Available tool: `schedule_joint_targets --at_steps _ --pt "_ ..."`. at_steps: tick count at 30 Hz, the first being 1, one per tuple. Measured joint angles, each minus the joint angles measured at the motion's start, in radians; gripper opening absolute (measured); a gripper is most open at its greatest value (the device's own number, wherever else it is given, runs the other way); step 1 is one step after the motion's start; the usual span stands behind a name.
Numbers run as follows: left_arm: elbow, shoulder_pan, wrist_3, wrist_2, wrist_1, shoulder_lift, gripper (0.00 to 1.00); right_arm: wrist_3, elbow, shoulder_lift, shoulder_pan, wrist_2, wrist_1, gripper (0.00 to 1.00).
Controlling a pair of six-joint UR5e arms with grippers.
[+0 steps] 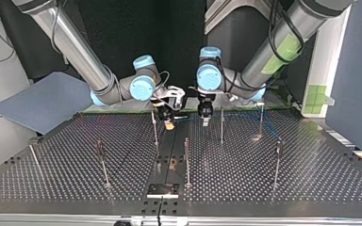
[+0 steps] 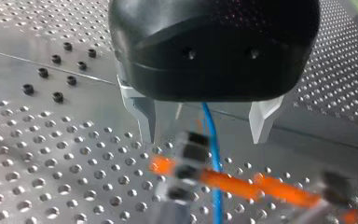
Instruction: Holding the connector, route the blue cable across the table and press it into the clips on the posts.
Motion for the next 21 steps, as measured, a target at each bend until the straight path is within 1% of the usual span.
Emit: schedule_joint_targets --at_steps 3,6,8,9,10,11,12,13,14,15,16,17,21 --pt "0.005 -0.002 0.000 -0.026 0.010 -0.025 1.00 0.001 0.000 0.000 0.001 0.000 0.001 0.00" --pt "0.006 -0.003 0.001 -0.052 0.011 -0.036 1.00 0.001 0.000 0.000 0.001 -0.001 0.001 0.00" --pt "0.006 -0.004 0.002 -0.063 0.010 -0.039 0.81 0.001 0.000 0.000 0.002 -0.001 0.002 0.00" --pt "0.006 -0.006 0.004 -0.068 0.009 -0.039 0.81 0.001 0.000 0.000 0.002 -0.001 0.002 0.00" --pt "0.007 -0.007 0.007 -0.071 0.009 -0.040 0.66 0.001 0.000 0.000 0.003 -0.001 0.002 0.00" --pt "0.007 -0.009 0.009 -0.074 0.009 -0.040 0.53 0.001 0.000 0.000 0.003 -0.001 0.002 0.00" --pt "0.007 -0.011 0.011 -0.077 0.010 -0.040 0.53 0.001 0.000 0.000 0.003 -0.001 0.002 0.00" --pt "0.007 -0.012 0.012 -0.078 0.012 -0.040 0.34 0.001 0.000 0.000 0.003 -0.001 0.003 0.00" --pt "0.007 -0.014 0.012 -0.080 0.015 -0.040 0.22 0.001 0.000 0.000 0.003 -0.001 0.003 0.00" --pt "0.007 -0.016 0.011 -0.081 0.018 -0.040 0.22 0.001 0.000 0.000 0.003 -0.002 0.003 0.00" --pt "0.007 -0.018 0.010 -0.081 0.021 -0.040 0.05 0.001 0.000 0.000 0.003 -0.002 0.003 0.00" --pt "0.007 -0.019 0.007 -0.082 0.023 -0.040 0.00 0.001 0.000 0.000 0.004 -0.002 0.004 0.00" --pt "0.007 -0.024 -0.021 -0.082 0.024 -0.040 0.00 0.000 0.000 0.000 0.004 -0.002 0.008 0.00"
